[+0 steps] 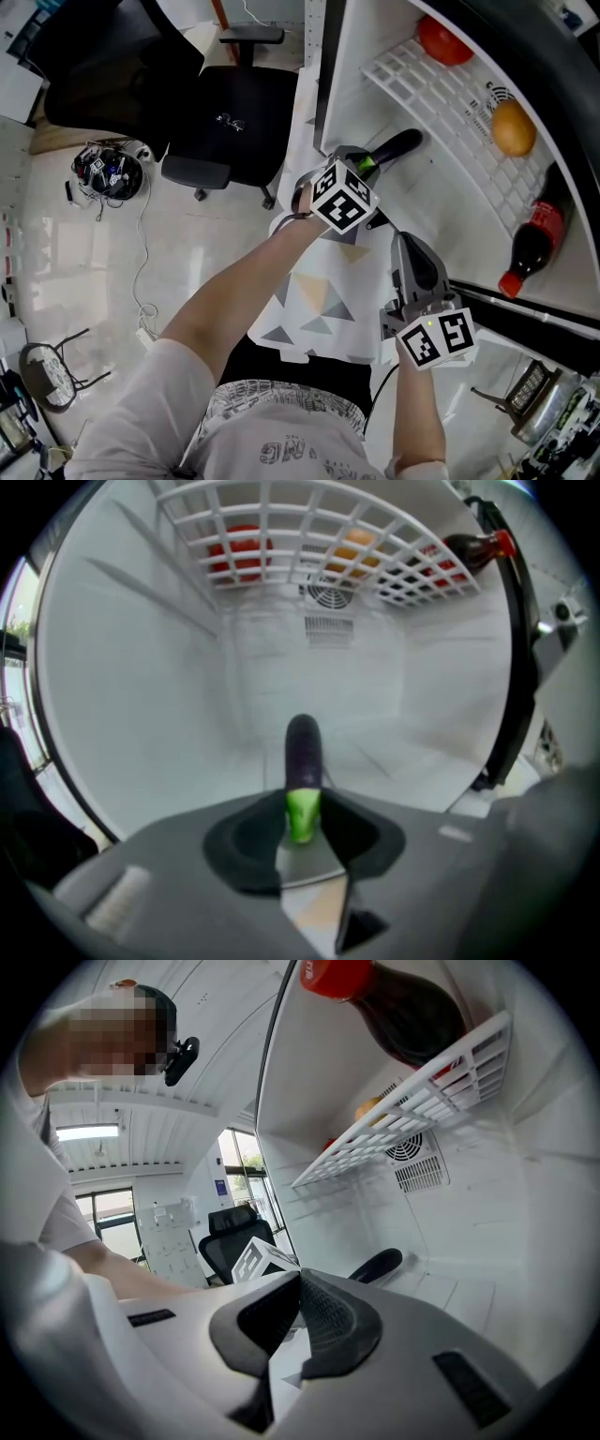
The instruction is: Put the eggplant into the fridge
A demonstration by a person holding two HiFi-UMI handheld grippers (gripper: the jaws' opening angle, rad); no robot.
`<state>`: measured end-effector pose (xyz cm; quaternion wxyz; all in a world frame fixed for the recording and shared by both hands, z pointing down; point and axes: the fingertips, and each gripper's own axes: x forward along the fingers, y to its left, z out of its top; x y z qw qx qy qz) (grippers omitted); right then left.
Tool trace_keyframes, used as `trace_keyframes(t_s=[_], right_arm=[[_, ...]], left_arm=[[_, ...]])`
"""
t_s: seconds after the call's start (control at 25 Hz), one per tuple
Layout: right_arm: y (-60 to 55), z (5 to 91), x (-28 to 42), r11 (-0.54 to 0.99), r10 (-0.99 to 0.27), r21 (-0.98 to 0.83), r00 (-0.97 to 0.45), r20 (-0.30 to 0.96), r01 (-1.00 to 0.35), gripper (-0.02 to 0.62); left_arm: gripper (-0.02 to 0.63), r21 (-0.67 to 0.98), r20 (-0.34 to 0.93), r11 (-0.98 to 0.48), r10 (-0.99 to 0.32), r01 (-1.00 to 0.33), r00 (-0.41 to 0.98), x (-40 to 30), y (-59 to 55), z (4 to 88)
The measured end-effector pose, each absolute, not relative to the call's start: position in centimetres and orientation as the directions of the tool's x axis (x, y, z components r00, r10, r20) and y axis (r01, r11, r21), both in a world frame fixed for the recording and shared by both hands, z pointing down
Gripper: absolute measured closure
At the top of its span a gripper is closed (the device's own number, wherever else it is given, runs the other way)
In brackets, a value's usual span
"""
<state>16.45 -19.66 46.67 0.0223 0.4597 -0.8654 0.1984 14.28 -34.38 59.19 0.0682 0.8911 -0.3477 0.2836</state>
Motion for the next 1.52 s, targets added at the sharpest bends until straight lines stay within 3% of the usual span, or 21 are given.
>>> trace_keyframes(t_s=[0.68,1.52], right_arm=[[-20.1,47.7,16.8,0.483,-0.790,-0.333,-0.567,0.234,-0.810,0.592],[-20.3,46.7,16.0,0.467,-0.804,-0.342,-0.553,0.220,-0.815,0.592]], left_arm=[[0.477,-0.111,0.585,-0.749,-0.581,-0.653,0.567,14.5,-35.0,59.7],[0.414,-0.077,0.555,-0.751,-0.579,-0.656,0.597,13.7,-34.7,58.0]])
